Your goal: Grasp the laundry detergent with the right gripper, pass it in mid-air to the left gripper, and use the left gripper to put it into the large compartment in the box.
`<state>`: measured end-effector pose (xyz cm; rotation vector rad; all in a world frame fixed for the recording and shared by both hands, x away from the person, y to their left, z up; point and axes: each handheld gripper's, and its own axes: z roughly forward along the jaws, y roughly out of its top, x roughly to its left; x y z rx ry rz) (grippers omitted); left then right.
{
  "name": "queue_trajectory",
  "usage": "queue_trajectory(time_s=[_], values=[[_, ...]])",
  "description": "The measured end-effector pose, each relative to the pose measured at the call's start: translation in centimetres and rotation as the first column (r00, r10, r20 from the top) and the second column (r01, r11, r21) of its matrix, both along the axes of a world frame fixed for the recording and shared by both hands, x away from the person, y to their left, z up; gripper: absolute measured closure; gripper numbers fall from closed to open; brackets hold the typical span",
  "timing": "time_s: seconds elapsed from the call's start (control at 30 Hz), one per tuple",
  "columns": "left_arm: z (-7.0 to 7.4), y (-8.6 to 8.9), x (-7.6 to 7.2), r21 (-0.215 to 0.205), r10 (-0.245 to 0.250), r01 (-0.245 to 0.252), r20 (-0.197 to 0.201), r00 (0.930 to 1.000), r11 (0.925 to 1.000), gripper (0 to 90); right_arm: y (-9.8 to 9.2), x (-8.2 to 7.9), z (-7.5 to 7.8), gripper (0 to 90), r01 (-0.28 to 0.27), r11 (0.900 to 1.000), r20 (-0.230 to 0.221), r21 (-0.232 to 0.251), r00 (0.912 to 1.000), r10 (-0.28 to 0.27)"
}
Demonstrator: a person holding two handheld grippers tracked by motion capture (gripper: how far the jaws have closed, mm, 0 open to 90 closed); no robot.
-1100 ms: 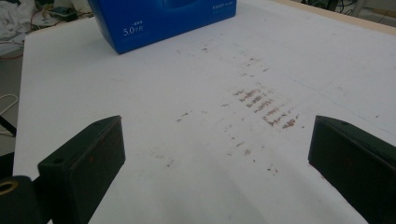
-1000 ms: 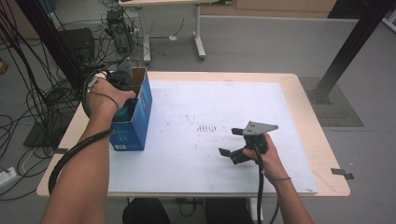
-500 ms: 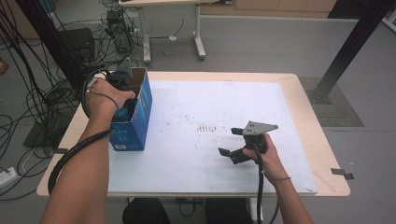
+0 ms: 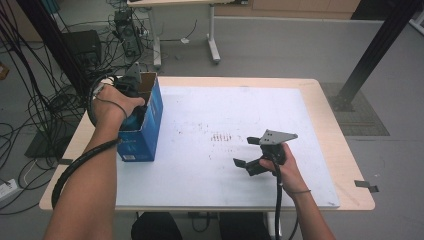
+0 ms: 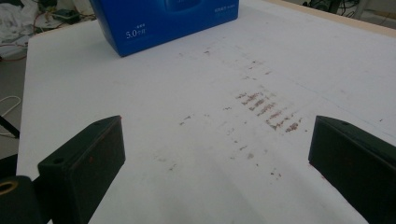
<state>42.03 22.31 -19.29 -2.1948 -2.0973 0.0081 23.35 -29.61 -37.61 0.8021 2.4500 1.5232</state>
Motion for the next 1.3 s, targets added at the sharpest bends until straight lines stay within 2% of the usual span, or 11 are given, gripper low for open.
queue_trajectory(time_s=[0.97,1.3], values=[[0.03,0.08,0.06,-0.004,0.002,-0.002,-0.007,1.0,1.0,37.7,0.03,0.12,-0.1,3.6,0.0,1.0,-0.005,0.003,1.0,0.0],[0.12,0.32,0.36,-0.03,0.0,-0.001,-0.016,0.9999,0.9995,36.9,0.08,0.24,-0.13,3.6,-0.002,1.0,-0.006,0.002,1.0,0.002]])
